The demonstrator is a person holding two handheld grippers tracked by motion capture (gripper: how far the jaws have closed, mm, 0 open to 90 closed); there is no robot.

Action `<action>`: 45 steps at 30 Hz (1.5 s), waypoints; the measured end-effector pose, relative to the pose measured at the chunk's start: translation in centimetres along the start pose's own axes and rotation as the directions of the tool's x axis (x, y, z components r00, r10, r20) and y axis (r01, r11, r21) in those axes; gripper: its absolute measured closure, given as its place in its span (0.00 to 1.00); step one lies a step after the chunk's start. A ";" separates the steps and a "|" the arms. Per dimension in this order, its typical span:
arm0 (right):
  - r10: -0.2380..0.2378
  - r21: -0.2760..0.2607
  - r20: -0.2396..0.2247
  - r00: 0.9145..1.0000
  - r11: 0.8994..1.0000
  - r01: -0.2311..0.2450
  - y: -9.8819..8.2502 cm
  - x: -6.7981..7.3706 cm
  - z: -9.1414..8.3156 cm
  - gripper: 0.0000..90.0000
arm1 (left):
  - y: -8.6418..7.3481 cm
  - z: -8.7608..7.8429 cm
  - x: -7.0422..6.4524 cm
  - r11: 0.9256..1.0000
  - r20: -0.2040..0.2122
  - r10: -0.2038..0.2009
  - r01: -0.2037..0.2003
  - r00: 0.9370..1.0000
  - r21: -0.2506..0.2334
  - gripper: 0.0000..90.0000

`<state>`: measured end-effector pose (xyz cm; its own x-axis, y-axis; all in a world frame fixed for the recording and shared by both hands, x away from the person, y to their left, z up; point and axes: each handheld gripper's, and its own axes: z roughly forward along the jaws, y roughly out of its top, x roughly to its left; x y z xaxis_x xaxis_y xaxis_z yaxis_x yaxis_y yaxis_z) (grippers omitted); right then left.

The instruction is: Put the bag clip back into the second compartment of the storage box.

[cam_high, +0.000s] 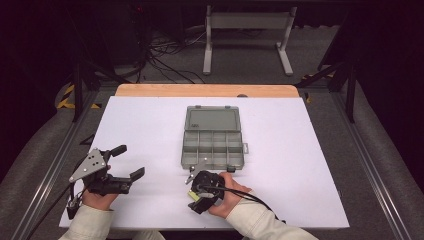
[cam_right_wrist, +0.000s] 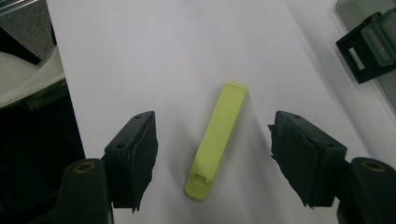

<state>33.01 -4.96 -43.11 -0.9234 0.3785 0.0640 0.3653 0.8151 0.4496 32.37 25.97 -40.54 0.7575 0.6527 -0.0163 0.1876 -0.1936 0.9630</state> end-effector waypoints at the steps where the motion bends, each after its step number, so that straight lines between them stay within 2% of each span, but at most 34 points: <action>1: 0.000 0.000 0.008 1.000 1.000 0.000 0.0 0.1 0.1 0.37 | 0.0 0.0 0.0 1.000 0.001 0.000 0.000 1.000 0.003 0.04; 12: -0.011 0.010 0.084 0.996 1.000 0.010 -0.1 0.5 0.5 0.60 | 0.0 0.1 0.0 1.000 0.004 -0.001 0.001 1.000 0.007 0.04; 23: 0.011 0.012 0.104 0.995 1.000 -0.012 0.0 0.7 0.4 0.86 | 0.0 0.1 -0.1 1.000 -0.004 0.005 -0.005 1.000 0.005 0.04; 31: 0.020 0.001 0.084 0.996 1.000 -0.020 0.0 0.6 0.1 0.87 | 0.0 0.1 -0.1 1.000 -0.006 0.003 -0.003 1.000 0.003 0.04; 39: 0.040 -0.049 0.057 0.998 0.998 -0.037 0.2 0.0 -1.6 0.87 | 0.0 0.1 -0.1 1.000 -0.008 0.007 -0.007 1.000 0.004 0.04; 45: 0.051 -0.081 0.054 0.997 0.996 -0.046 0.5 -0.6 -3.0 0.87 | 0.0 0.0 -0.1 1.000 -0.008 0.008 -0.008 1.000 0.005 0.04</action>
<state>33.38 -6.09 -40.28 -0.8958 0.4429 0.0384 0.3970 0.7583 0.5170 32.29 25.89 -40.58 0.7539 0.6569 -0.0069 0.1851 -0.2022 0.9617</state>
